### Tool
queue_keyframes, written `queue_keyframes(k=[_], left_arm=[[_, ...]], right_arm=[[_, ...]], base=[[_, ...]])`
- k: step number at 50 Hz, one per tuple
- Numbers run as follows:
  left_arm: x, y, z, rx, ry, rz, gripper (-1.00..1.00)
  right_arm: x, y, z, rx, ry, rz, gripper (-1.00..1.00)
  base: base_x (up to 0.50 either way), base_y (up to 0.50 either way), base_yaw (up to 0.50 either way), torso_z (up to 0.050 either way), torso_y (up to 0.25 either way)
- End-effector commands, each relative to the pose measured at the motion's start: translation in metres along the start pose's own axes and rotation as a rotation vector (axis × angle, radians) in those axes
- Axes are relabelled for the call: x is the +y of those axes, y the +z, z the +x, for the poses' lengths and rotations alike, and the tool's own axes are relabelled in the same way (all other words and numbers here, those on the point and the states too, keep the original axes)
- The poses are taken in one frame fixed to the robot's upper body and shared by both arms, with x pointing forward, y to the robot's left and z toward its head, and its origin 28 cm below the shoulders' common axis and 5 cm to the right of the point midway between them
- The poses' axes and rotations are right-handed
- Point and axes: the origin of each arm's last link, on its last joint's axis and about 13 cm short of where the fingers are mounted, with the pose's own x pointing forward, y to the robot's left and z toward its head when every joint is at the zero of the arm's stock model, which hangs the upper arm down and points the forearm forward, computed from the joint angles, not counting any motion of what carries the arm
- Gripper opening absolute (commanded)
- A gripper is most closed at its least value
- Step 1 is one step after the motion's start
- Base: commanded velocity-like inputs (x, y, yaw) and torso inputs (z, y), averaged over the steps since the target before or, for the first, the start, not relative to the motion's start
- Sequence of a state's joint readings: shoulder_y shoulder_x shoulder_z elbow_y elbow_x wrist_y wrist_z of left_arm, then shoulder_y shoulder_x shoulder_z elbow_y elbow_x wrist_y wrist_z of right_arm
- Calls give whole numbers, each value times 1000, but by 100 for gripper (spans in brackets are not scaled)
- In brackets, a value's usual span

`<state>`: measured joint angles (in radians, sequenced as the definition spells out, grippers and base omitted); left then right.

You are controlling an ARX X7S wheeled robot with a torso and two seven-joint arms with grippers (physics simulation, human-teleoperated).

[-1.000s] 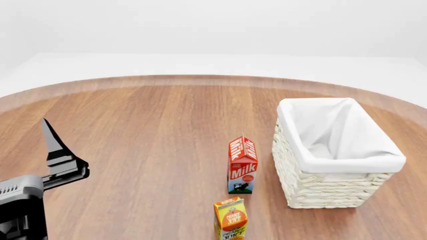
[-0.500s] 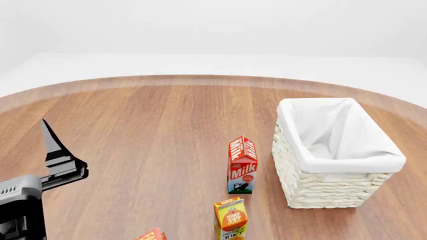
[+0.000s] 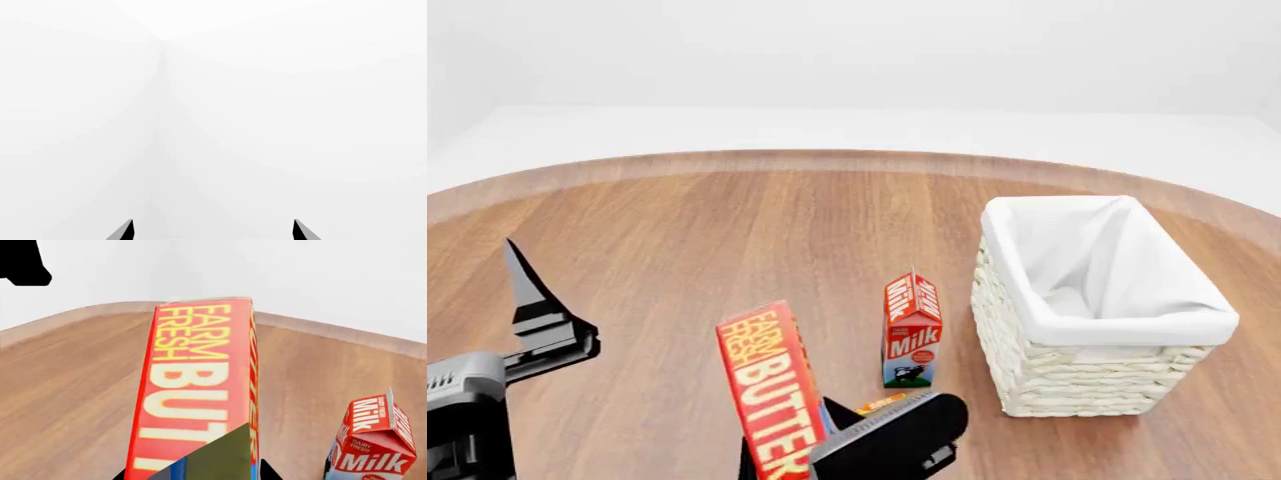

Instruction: Pick up the cream cheese box and the butter, and put them in the basket.

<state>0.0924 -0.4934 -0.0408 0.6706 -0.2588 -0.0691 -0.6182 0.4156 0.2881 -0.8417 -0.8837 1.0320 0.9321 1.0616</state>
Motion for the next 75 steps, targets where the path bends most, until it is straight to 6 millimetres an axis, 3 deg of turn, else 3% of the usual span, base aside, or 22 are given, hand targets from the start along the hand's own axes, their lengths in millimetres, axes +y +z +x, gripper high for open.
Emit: queue_keyframes(k=[1,12,19,44,53,69,75], left_arm=[[3,3,1,-19,7,-8,100],[3,4,1,-22,7,-5,100],[2,5,1,-24,5,-2,100],[2,8,2,-31,7,6,100],[2,9,2,-33,3,10,100],[1,7,1,-28,-5,16,100],[-1,6,1,-26,-13,20,100]], right_arm=[[-13,33,-15,-183,-52,21,-100],[-31,59,-30,-254,-121,7,-100],[-56,81,-39,-333,-235,-37,-100],[-128,110,-68,-404,-645,-104,-100],[-155,121,-78,-396,-786,-175,-100],[-188,143,-90,-329,-881,-263,-100],[-211,150,-95,-238,-913,-251,-100]], base=[[0,0,0,0,0],[0,0,0,0,1],[0,0,0,1,1],[0,0,0,0,1],[0,0,0,0,1],[0,0,0,1,1],[0,0,0,0,0]])
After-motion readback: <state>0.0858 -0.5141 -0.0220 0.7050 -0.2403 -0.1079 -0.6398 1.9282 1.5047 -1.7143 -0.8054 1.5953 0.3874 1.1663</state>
